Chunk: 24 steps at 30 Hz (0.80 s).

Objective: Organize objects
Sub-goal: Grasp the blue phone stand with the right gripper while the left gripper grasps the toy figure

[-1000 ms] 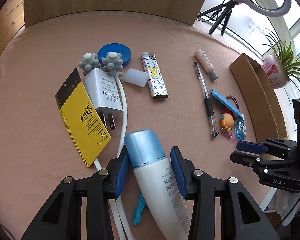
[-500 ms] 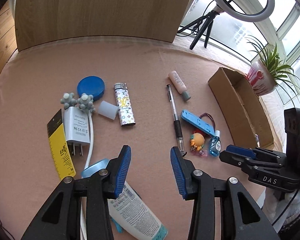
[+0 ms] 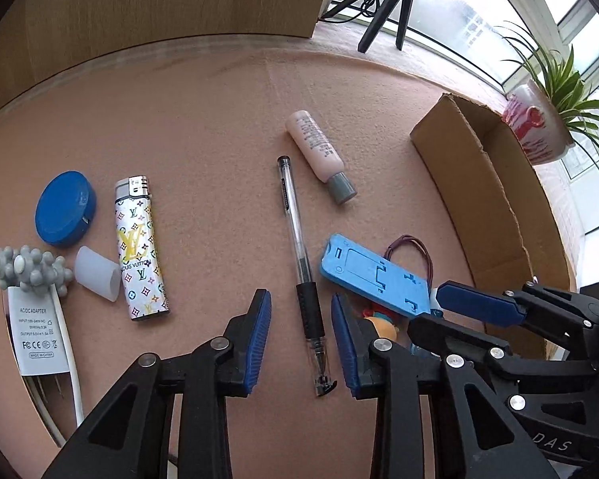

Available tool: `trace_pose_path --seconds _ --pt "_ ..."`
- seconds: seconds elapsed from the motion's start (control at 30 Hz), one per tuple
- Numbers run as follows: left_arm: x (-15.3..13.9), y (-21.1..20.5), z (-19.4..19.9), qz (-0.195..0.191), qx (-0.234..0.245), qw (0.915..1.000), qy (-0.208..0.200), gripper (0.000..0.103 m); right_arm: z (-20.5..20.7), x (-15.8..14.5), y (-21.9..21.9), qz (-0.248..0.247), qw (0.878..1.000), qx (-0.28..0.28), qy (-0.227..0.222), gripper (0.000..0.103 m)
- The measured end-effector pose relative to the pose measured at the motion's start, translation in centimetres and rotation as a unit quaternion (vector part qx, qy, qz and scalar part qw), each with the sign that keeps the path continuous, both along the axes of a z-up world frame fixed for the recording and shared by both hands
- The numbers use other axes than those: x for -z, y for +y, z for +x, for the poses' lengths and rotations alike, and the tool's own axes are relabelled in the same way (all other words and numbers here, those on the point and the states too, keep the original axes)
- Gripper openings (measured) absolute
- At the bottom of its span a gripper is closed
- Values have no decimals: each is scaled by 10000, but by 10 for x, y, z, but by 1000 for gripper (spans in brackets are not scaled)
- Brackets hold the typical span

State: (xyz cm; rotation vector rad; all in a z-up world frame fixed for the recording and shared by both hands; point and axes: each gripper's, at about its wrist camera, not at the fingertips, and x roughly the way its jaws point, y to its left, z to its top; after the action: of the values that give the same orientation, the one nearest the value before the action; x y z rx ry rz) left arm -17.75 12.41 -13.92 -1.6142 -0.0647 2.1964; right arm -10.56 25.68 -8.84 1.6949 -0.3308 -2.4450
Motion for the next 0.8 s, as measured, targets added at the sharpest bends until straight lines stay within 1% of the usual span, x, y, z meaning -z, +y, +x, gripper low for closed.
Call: trace_pose_path --seconds 0.03,0.07,0.17,0.27,0.33,0.37,0.4,0.43,0.47,0.5,0.53,0.57,0.63,0.7,0.73,0.8 --pt "1 1 -1 -52 -14 10000 34 27 -3 2 0 13 10000 11 -17 32" --pt "1 1 -2 -80 -7 10000 47 25 -6 4 1 51 10000 36 -33 32" --pt "1 -1 -2 -66 -25 10000 64 24 -16 11 2 67 9999 36 -128 32" --pt "-3 -15 3 -83 -70 9999 131 24 -26 13 -3 155 9998 -18 -149 32" --pt "-5 -20 5 -117 -125 9997 166 24 -31 17 -9 226 9995 -75 -216 35" --pt "-6 -23 6 -174 -168 9995 199 21 -32 17 -11 280 9994 -83 -204 35" --pt "-7 -29 7 -217 -211 9993 204 20 -32 17 -14 257 9993 -144 -213 35" --pt "-5 -34 9 -203 -260 9993 164 18 -31 18 -17 108 9993 -222 -286 29" --pt "-2 -40 10 -170 -288 9994 63 14 -29 20 -19 -93 9990 -270 -339 28" --pt "1 -45 14 -116 -303 9995 24 11 -26 21 -22 -180 9988 -292 -363 27" --pt "2 -51 18 -110 -310 9994 72 7 -23 22 -25 -179 9987 -317 -349 27" --pt "2 -55 22 -78 -324 9994 44 6 -20 22 -28 -185 9988 -331 -323 26" --pt "2 -59 29 -49 -317 9995 -24 6 -11 25 -33 -346 9979 -379 -390 25" --pt "1 -63 37 -38 -310 9995 -31 6 0 25 -37 -333 9979 -431 -350 25" --pt "0 -66 39 5 -346 9994 -47 6 6 24 -37 -332 9979 -444 -342 24" --pt "-5 -71 42 120 -393 9992 -21 6 17 25 -32 -486 9972 -396 -414 24"
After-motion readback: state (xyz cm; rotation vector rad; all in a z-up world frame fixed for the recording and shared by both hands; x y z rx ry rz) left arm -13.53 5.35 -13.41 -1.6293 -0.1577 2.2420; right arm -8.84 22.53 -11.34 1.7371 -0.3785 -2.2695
